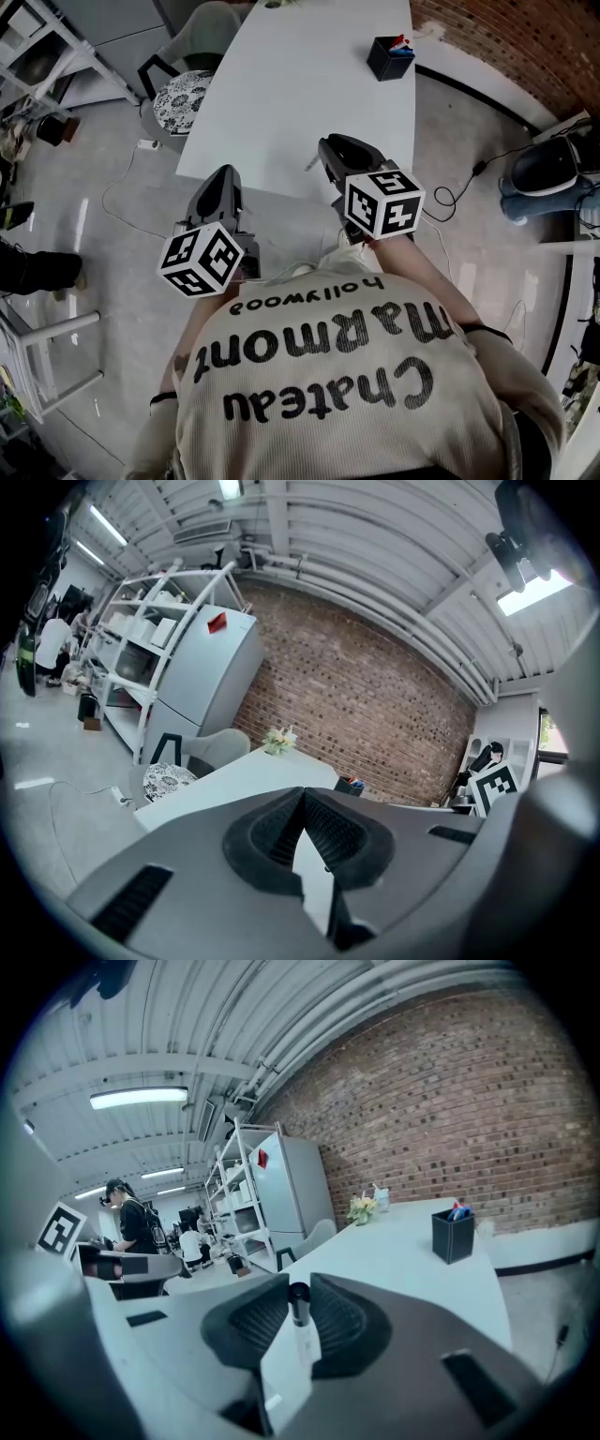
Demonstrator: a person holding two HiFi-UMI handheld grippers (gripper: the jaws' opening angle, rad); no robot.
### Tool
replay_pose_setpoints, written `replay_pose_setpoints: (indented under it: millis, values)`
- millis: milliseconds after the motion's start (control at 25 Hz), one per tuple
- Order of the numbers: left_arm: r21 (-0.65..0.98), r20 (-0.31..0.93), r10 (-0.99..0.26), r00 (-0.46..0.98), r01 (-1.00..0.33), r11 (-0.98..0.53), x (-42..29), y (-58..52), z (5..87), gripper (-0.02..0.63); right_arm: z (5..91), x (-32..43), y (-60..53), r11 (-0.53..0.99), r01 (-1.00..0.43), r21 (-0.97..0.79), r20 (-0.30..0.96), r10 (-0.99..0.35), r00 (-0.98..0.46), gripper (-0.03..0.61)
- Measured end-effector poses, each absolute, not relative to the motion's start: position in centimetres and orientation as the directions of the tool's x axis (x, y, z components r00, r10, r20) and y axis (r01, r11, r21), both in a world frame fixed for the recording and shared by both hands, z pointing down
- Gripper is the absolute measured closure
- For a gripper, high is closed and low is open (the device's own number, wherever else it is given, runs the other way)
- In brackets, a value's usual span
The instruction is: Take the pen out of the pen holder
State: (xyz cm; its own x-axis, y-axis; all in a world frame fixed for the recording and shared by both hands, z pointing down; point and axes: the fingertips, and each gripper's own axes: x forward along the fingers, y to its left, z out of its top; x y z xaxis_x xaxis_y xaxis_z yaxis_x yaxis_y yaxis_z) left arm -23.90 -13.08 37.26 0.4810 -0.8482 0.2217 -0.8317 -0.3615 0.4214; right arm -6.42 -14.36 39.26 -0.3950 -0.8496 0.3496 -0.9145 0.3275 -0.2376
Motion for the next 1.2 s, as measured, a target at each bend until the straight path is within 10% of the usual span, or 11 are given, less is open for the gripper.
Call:
replay_pose_setpoints:
  millis: [1200]
  values:
    - [0.43,0.204,-0.837,0.508,-0.814,-0.39,-23.0,-12.4,36.9,0.614,39.2,-5.3,-12.9,0.306,-0.928,-0.212,0.356,-0.86,-0.365,0.506]
